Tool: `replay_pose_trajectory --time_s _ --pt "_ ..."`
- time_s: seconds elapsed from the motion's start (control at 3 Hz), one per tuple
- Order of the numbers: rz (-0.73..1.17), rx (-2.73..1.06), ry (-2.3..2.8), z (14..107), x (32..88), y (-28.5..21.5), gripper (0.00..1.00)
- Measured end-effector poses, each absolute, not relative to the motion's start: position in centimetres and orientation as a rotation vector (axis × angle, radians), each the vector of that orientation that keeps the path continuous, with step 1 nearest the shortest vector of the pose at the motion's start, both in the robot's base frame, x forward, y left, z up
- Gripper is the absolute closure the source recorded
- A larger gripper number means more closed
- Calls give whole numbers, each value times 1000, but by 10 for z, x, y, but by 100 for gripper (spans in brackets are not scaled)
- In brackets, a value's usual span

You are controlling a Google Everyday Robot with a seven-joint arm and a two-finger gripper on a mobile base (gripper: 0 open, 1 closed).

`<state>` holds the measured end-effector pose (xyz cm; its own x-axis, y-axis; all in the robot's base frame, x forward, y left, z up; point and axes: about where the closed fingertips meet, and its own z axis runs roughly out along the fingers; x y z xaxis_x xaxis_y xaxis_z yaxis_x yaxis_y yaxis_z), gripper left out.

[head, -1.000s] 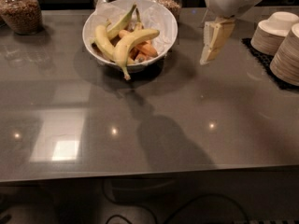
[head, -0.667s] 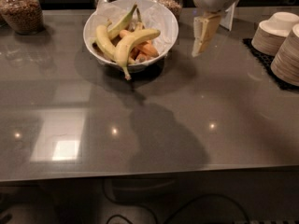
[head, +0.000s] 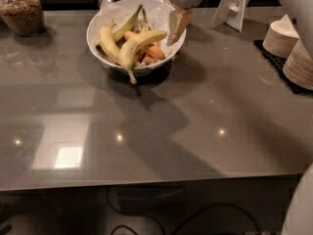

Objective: Pick banana from white bowl

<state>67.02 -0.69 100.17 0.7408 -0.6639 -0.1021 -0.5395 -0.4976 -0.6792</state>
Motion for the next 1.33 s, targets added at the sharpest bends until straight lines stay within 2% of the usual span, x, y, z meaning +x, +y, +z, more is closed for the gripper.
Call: replay_pose_trajectory --time_s 0.33,0.67,1.33 --pt "-141 -2223 860 987 679 18 26" --pt "-78 -2225 841 973 682 34 25" --pt "-16 -2253 837 943 695 54 34"
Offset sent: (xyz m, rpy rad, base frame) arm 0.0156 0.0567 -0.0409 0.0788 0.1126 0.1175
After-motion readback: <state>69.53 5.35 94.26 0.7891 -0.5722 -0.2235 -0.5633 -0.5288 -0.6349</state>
